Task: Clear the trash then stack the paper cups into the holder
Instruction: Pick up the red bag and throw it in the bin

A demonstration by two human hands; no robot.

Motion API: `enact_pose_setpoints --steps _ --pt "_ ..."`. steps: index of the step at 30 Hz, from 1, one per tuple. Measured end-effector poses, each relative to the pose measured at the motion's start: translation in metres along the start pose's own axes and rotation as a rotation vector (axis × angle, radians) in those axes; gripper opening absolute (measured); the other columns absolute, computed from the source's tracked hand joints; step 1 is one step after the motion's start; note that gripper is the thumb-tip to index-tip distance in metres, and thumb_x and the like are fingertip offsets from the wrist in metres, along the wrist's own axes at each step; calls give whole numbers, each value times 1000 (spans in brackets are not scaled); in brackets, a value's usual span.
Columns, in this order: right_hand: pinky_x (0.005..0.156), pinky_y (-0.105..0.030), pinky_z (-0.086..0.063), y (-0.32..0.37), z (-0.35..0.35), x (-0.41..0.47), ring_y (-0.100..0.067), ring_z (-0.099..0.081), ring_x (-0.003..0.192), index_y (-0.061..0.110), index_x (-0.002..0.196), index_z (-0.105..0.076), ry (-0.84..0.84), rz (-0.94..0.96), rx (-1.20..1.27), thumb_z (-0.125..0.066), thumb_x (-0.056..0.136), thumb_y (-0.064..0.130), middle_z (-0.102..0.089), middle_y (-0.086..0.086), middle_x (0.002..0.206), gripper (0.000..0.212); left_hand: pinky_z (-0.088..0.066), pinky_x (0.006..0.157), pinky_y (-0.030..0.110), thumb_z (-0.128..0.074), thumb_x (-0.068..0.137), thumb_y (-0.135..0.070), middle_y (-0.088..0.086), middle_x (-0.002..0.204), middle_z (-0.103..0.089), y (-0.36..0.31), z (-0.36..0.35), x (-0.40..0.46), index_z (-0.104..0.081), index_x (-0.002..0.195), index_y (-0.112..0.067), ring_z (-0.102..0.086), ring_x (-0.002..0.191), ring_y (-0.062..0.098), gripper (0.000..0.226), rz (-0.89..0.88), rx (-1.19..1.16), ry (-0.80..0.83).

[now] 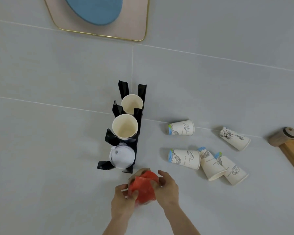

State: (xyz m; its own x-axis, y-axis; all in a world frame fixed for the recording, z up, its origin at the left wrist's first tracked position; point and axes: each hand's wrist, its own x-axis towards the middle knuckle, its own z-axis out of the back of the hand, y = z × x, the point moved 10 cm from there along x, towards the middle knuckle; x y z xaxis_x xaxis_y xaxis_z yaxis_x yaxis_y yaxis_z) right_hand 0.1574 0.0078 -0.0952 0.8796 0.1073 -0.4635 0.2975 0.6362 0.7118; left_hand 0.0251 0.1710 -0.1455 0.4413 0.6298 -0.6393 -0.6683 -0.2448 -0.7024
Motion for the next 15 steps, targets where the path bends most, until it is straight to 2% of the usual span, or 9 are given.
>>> enact_pose_setpoints --steps 3,5,8,11,15 --pt "95 -38 -56 -6 -7 8 -20 -69 99 27 135 -61 91 -21 0 -76 84 27 -70 -2 115 53 -61 71 32 -76 83 -14 3 102 -71 1 7 -7 -59 113 -21 -70 89 23 35 12 -82 -61" --pt "94 -38 -57 -10 -15 8 -21 -69 99 25 130 -65 179 -19 -11 -76 83 25 -72 -3 113 49 -62 75 41 -75 82 -12 4 102 -73 3 13 -15 -62 112 -21 -71 88 25 35 5 -113 -108" --pt "91 -43 -59 -12 -26 4 -21 -71 92 28 111 -71 257 12 -8 -75 81 18 -75 -1 102 32 -60 82 51 -75 82 -13 -1 98 -72 8 25 -30 -62 109 -26 -71 87 24 34 -8 -121 -191" --pt "86 -42 -61 -4 -48 -9 -14 -71 86 37 96 -66 358 77 -24 -73 82 19 -72 7 93 24 -60 81 47 -75 82 -14 -6 97 -73 19 49 -46 -60 109 -29 -72 85 20 34 -16 -136 -311" --pt "87 -39 -60 18 -96 -50 -10 -70 87 33 106 -66 500 192 -103 -73 84 27 -70 10 95 23 -59 81 42 -72 84 -13 -5 97 -73 51 104 -73 -61 109 -28 -71 86 19 31 18 -206 -498"
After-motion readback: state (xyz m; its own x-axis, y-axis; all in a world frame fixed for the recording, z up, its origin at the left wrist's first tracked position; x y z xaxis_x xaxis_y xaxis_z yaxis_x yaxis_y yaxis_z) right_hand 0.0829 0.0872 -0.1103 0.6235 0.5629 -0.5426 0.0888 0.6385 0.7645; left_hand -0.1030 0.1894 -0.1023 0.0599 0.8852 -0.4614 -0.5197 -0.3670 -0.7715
